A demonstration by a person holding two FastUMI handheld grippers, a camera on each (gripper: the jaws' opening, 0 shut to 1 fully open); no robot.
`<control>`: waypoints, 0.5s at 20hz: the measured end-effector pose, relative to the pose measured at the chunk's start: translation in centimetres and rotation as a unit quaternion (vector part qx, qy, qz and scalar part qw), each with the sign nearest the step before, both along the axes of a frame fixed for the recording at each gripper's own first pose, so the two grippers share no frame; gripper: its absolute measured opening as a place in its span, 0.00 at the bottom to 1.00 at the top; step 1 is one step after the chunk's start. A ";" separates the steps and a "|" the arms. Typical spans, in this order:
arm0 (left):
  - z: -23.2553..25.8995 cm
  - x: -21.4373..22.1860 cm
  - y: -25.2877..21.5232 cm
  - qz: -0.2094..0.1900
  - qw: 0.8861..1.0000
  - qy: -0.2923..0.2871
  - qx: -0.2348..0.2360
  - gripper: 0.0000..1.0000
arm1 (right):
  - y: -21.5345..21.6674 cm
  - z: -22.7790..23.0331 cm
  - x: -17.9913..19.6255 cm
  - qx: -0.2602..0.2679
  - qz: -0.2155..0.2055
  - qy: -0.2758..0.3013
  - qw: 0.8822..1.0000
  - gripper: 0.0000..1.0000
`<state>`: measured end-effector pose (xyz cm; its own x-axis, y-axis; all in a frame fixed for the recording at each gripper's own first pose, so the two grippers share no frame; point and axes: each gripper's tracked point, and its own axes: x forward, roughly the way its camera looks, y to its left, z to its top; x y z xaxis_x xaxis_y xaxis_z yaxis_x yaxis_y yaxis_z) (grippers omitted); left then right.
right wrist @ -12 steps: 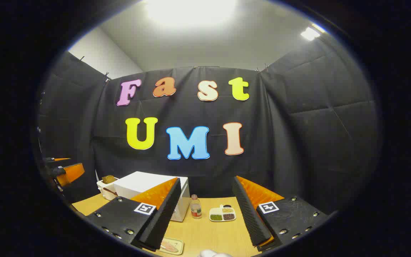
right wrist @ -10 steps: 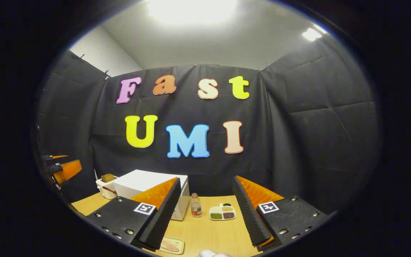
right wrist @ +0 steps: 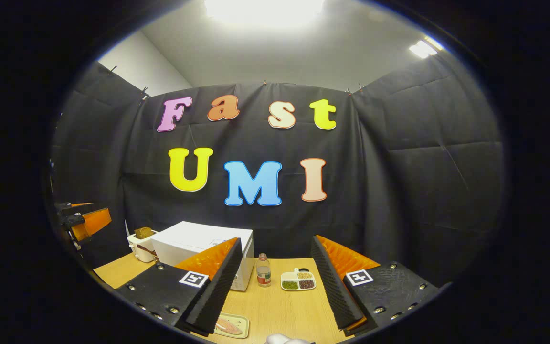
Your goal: Open the microwave oven with the left hand, put the food in, and close the microwave oven.
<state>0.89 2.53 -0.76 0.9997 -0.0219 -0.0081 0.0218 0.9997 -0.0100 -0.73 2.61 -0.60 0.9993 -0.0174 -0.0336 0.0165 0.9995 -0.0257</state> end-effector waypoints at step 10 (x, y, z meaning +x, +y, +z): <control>-1.6 1.0 -0.6 -0.008 1.000 -0.001 0.001 0.96 | 0.0 1.1 0.2 0.003 0.002 -0.010 1.000 0.89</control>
<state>1.91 1.98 -2.39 0.9993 -0.0374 -0.0061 0.0374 0.9993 -0.0071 -0.53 2.60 0.47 0.9998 -0.0130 -0.0142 0.0127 0.9997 -0.0203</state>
